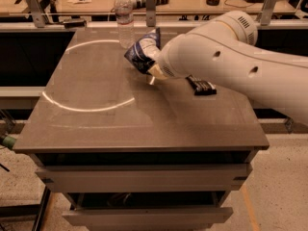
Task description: Move blue chip bag near water bottle
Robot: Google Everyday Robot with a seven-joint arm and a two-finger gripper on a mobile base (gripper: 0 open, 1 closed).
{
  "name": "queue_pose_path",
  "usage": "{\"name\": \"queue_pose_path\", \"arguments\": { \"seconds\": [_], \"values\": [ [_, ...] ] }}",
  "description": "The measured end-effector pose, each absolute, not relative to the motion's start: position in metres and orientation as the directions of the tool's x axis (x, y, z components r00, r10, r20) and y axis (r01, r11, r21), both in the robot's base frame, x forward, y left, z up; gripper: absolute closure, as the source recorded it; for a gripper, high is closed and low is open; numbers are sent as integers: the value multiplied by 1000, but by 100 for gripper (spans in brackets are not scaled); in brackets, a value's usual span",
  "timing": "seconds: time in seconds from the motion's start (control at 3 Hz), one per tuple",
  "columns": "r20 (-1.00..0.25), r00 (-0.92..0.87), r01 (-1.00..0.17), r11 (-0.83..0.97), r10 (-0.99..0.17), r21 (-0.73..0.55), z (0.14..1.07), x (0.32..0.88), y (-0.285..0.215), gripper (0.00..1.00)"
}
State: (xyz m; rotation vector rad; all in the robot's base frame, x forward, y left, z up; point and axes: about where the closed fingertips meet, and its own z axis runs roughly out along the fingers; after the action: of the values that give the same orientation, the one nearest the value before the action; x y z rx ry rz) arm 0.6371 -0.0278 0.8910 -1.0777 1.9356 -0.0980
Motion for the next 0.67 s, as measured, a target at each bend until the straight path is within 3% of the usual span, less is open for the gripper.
{"name": "queue_pose_path", "arguments": {
  "seconds": [0.67],
  "values": [
    [-663,-356,-447,743,-659,-499,901,685,-104,100]
  ]
}}
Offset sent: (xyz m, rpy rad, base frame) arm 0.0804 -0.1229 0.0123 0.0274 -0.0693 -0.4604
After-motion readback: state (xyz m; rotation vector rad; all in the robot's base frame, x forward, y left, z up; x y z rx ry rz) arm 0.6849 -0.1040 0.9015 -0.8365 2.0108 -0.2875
